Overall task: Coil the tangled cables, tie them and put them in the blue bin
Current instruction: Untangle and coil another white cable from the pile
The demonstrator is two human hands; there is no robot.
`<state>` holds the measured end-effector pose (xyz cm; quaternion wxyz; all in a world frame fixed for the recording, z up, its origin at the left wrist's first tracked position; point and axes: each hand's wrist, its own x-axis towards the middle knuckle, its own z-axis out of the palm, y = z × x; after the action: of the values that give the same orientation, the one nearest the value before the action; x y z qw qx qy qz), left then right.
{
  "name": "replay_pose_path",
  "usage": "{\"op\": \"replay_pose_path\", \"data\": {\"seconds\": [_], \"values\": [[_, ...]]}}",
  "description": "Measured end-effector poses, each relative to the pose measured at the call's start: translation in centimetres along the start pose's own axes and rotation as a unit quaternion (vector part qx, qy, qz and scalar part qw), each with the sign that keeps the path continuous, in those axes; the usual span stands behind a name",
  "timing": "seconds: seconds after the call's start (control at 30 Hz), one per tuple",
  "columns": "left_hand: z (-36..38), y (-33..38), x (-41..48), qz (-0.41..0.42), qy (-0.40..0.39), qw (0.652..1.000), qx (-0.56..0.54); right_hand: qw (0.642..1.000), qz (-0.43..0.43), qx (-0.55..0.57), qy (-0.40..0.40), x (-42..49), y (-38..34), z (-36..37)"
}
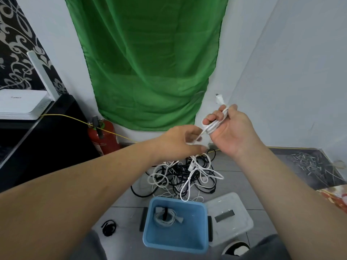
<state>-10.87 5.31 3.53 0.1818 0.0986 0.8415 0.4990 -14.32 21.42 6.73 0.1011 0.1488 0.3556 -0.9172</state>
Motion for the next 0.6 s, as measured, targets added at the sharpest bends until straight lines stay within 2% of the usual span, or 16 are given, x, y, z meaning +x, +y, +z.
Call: {"op": "replay_pose_path", "data": {"seconds": [0.07, 0.17, 0.3, 0.4, 0.47, 0.5, 0.53, 0.6], "values": [[1.1, 0.4, 0.3, 0.033, 0.025, 0.999, 0.001, 1.000, 0.006, 0.026, -0.009, -0.3, 0.1, 0.7], [0.5, -0.7, 0.6, 0.041, 0.009, 0.995, 0.092, 0.998, 0.036, 0.058, 0.002, -0.6, -0.5, 0.6], [-0.7, -3.3, 0.5, 0.009, -0.021, 0.982, 0.187, 0.998, 0.057, -0.019, 0.029, -1.2, -1.7, -0.7], [-1.4, -4.7, 0.3, -0.034, -0.047, 0.934, 0.353, 0.997, 0.070, -0.038, 0.014, -2.2, -3.6, -1.2], [-2.5, -5.7, 0.0, -0.069, -0.042, 0.914, 0.397, 0.990, 0.075, -0.122, 0.017, -2.6, -4.6, -1.7], [-3.0, -6.0, -0.2, -0.079, -0.032, 0.916, 0.393, 0.973, 0.064, -0.219, 0.031, -2.8, -4.6, -2.1], [-3.3, -6.0, -0.2, -0.078, -0.015, 0.920, 0.384, 0.939, 0.048, -0.338, 0.046, -2.9, -4.2, -2.5], [-3.3, -5.2, -0.1, -0.054, 0.023, 0.933, 0.355, 0.846, 0.032, -0.530, 0.052, -2.9, -2.6, -2.7]]}}
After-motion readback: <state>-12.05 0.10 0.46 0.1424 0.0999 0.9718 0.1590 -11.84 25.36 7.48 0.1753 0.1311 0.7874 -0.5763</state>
